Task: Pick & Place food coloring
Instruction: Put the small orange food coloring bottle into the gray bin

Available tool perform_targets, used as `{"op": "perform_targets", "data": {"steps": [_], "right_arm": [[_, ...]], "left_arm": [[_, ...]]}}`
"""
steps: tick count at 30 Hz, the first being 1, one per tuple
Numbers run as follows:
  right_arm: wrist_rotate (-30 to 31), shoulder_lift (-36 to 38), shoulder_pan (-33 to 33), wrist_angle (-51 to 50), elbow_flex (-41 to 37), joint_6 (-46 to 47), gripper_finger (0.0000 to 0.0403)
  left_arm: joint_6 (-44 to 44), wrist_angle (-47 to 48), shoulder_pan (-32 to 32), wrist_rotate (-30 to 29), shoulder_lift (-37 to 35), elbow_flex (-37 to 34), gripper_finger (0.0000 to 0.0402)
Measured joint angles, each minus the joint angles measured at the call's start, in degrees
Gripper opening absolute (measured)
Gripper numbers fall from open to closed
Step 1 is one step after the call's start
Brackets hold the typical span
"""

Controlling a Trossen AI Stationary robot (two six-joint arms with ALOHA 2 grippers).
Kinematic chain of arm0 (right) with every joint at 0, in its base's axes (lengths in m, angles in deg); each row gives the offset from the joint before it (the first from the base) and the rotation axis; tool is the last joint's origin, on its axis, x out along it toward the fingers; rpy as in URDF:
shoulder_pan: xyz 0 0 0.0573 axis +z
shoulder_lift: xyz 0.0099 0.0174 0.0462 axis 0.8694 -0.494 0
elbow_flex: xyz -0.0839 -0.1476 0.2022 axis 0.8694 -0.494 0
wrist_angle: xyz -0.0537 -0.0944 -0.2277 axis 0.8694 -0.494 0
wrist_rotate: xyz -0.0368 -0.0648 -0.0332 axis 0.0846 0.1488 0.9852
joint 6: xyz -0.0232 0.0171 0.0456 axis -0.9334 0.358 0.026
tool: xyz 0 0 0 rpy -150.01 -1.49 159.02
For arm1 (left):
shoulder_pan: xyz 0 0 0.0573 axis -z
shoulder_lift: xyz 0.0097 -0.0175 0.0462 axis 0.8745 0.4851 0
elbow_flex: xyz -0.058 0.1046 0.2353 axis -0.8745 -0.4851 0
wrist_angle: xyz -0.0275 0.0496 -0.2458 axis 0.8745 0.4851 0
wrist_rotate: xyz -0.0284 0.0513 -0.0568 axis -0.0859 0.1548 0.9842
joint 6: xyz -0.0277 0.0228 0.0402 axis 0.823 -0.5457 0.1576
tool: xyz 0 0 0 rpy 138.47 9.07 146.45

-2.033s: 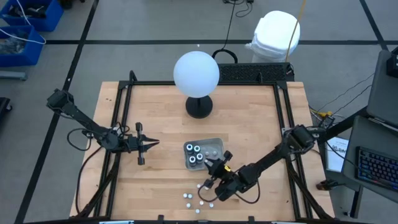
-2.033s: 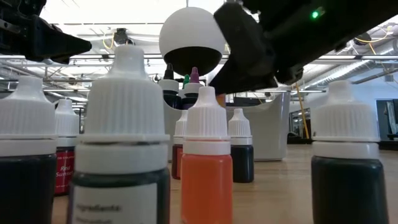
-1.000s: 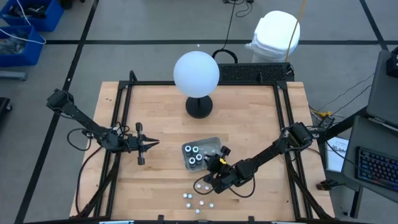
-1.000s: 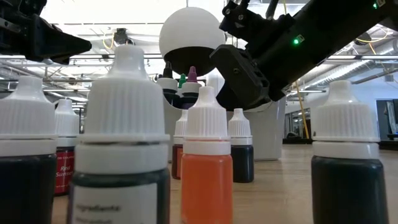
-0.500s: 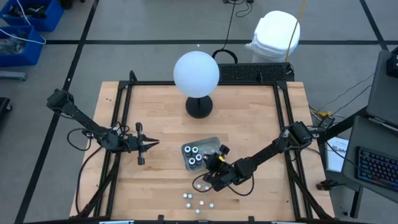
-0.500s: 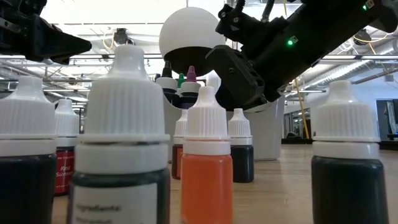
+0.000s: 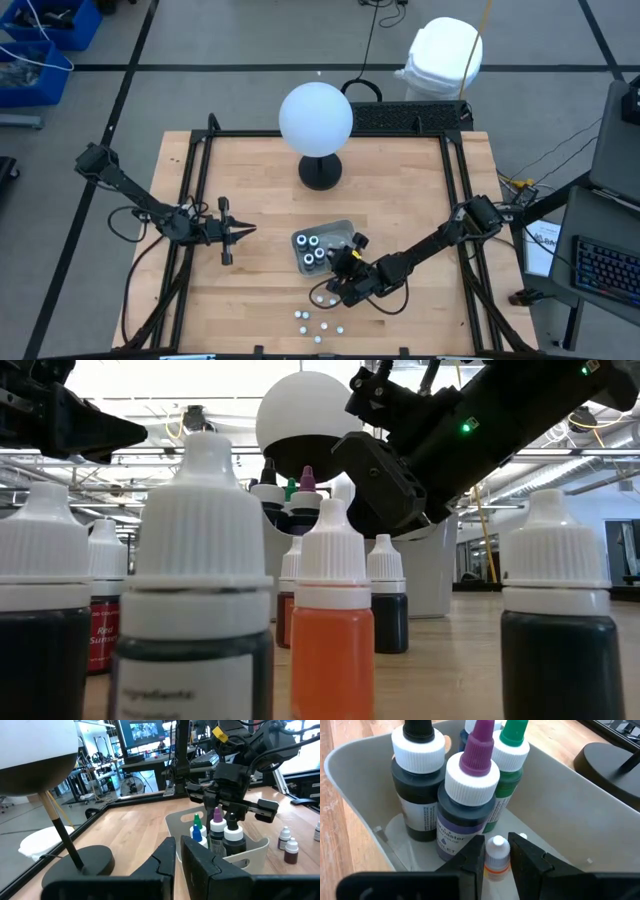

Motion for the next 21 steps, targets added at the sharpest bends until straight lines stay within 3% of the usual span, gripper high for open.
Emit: {"op": "perform_targets", "data": {"steps": [9,16,21], "right_arm": [[-1.04,-0.02,-0.11,0.0,0.0,-0.92,0.0073],[-1.51,0.0,-0.76,0.15,0.0,-0.34,0.0117],[-1.58,-0.02,-0.76,0.22,0.0,-0.12,0.0127]], "left_arm": [[0.0,0.0,0.0,-0.02,0.02,0.0,0.0037],[-0.02,0.0,0.0,0.0,0.01,0.0,0.0037],[-0.24,-0.01,0.0,0.0,-0.01,0.0,0.0037]]}}
